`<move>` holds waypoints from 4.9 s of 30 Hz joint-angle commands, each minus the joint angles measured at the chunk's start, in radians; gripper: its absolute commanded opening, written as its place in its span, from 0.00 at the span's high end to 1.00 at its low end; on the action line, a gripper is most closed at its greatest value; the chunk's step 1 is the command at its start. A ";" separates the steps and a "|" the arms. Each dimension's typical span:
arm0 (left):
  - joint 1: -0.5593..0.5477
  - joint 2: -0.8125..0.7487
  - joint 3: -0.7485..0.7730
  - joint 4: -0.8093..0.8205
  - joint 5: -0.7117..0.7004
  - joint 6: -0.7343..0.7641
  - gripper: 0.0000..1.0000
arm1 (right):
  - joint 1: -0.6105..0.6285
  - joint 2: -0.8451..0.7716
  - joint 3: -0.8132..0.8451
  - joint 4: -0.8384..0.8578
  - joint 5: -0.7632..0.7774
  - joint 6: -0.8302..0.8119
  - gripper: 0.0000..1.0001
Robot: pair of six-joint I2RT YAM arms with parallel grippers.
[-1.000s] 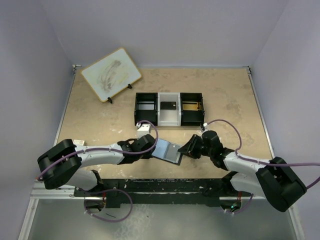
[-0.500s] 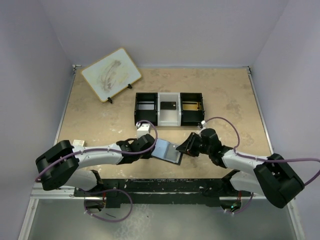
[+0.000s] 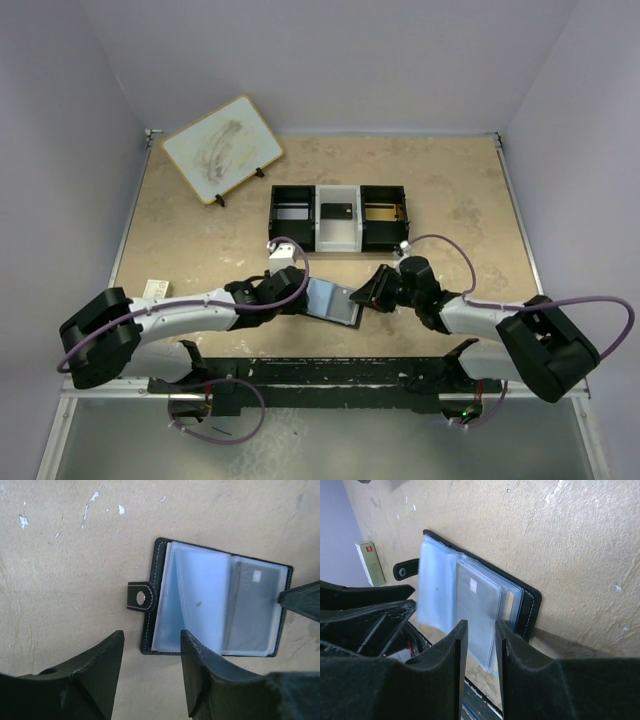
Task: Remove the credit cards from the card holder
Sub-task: Remove the credit card from the card holder.
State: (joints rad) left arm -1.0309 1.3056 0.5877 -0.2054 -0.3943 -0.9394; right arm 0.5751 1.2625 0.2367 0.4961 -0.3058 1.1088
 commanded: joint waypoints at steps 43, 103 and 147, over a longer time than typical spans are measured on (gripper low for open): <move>-0.112 0.216 0.120 -0.029 -0.122 0.017 0.66 | 0.001 -0.008 -0.032 0.014 0.019 0.080 0.65; -0.113 0.187 0.146 -0.019 -0.095 0.049 0.84 | 0.006 0.082 0.178 0.092 -0.165 -0.055 0.70; -0.113 0.167 0.121 0.077 -0.102 0.045 0.75 | 0.052 0.284 0.216 -0.064 -0.038 -0.172 0.71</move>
State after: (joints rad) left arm -1.1412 1.4574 0.6792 -0.1616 -0.4679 -0.8974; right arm 0.6220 1.5330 0.4500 0.4774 -0.4099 0.9676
